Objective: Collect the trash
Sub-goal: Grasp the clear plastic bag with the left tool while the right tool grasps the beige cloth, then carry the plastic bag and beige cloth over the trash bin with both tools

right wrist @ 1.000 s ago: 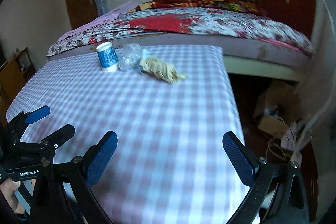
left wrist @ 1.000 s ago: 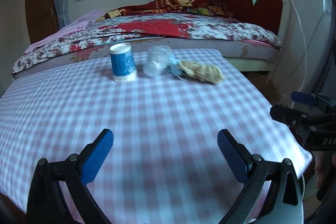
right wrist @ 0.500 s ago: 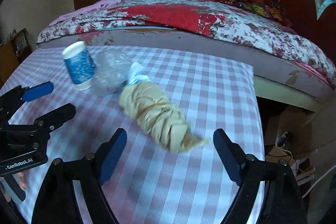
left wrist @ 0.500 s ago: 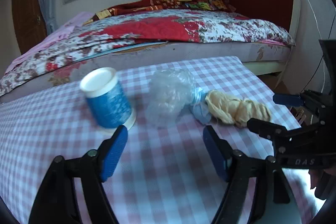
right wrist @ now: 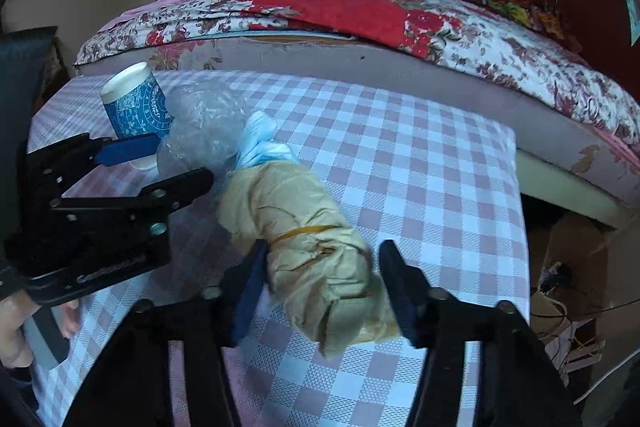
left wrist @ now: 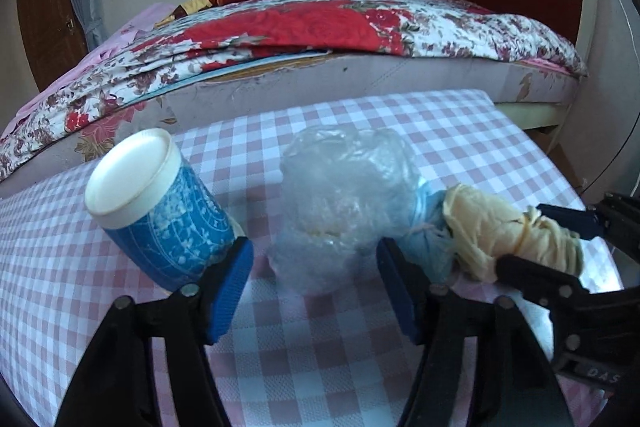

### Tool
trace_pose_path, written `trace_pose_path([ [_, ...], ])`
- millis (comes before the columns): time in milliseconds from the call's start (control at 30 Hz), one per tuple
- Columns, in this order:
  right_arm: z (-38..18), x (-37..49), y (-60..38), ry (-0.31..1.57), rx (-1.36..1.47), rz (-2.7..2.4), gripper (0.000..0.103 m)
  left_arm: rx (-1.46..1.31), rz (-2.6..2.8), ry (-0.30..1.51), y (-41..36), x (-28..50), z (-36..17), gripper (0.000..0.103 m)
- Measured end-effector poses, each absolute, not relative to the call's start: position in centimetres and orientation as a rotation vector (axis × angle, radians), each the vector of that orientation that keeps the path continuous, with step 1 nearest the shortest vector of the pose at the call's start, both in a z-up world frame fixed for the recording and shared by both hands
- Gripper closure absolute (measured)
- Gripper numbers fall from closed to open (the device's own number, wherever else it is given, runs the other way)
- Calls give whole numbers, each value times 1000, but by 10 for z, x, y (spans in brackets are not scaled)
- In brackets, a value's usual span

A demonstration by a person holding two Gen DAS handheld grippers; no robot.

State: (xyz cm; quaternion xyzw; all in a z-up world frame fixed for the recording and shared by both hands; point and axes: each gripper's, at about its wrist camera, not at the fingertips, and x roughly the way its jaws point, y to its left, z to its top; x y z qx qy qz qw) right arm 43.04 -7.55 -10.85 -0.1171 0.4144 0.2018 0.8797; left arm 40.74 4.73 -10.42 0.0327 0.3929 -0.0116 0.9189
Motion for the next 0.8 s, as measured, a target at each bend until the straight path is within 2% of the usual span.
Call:
trace_pose_path([
  [67, -108, 430, -75, 865, -236, 421, 49, 78, -21, 818, 47, 411, -106, 46],
  [133, -109, 430, -74, 868, -230, 420, 49, 73, -23, 841, 47, 415, -109, 60],
  [233, -111, 430, -73, 879, -220, 417, 50, 65, -18, 839, 49, 411, -108, 64],
  [267, -112, 429, -73, 881, -219, 413, 56, 66, -20, 837, 49, 408, -107, 64],
  [300, -113, 428, -73, 885, -217, 411, 57, 74, -21, 833, 48, 403, -105, 64],
  [367, -111, 425, -77, 883, -197, 417, 71, 85, -22, 828, 49, 397, -103, 65],
  [433, -107, 422, -81, 880, -172, 423, 77, 77, -20, 817, 52, 386, -98, 65],
  [800, -78, 373, -105, 823, -102, 412, 79, 50, 2, 774, 71, 317, -68, 65],
])
